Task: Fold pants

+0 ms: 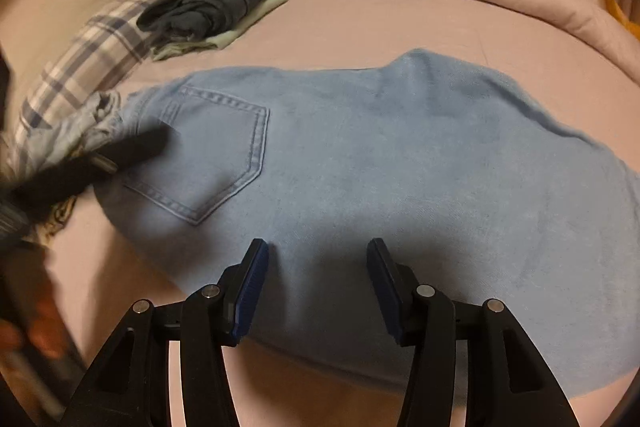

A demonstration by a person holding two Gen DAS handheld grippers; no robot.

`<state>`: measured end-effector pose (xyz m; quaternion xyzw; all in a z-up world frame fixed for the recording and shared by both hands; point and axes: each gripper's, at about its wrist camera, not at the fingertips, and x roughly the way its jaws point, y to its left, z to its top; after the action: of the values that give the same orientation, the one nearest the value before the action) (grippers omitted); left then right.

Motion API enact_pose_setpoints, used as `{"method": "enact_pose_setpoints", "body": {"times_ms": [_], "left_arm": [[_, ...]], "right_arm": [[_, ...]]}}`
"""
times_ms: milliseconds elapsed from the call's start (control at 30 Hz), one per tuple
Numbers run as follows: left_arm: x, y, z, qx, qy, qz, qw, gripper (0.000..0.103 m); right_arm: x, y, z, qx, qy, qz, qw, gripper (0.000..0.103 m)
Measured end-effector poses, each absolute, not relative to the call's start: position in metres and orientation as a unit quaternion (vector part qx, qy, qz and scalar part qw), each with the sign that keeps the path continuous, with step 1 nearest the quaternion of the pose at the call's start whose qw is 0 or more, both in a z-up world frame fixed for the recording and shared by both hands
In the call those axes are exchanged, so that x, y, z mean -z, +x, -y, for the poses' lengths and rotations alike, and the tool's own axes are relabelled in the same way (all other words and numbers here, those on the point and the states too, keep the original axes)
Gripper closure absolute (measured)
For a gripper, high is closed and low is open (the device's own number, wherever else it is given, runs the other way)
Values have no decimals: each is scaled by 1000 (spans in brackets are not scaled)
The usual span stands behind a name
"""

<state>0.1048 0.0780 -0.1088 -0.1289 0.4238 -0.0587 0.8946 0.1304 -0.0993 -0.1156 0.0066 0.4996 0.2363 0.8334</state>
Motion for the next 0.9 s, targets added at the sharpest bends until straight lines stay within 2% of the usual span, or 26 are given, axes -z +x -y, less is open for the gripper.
{"method": "enact_pose_setpoints", "body": {"times_ms": [133, 200, 367, 500, 600, 733, 900], "left_arm": [[132, 117, -74, 50, -104, -452, 884, 21], [139, 121, -74, 56, -93, -462, 880, 21], [133, 118, -76, 54, -82, -465, 880, 25], [122, 99, -87, 33, -82, -442, 893, 20], [140, 99, -91, 32, -68, -464, 883, 21], [140, 100, -77, 17, -20, -466, 885, 21], [122, 92, -75, 5, -51, -447, 893, 19]], "right_arm": [[104, 129, 132, -189, 4, -477, 859, 51], [116, 136, 143, -162, -3, -495, 854, 51], [128, 132, 145, -164, -36, -503, 848, 49], [114, 122, 163, -169, 7, -491, 854, 49], [125, 116, 175, -136, -11, -489, 861, 49], [137, 104, 176, -144, -38, -488, 860, 48], [114, 99, 204, -151, 21, -478, 865, 48]]}}
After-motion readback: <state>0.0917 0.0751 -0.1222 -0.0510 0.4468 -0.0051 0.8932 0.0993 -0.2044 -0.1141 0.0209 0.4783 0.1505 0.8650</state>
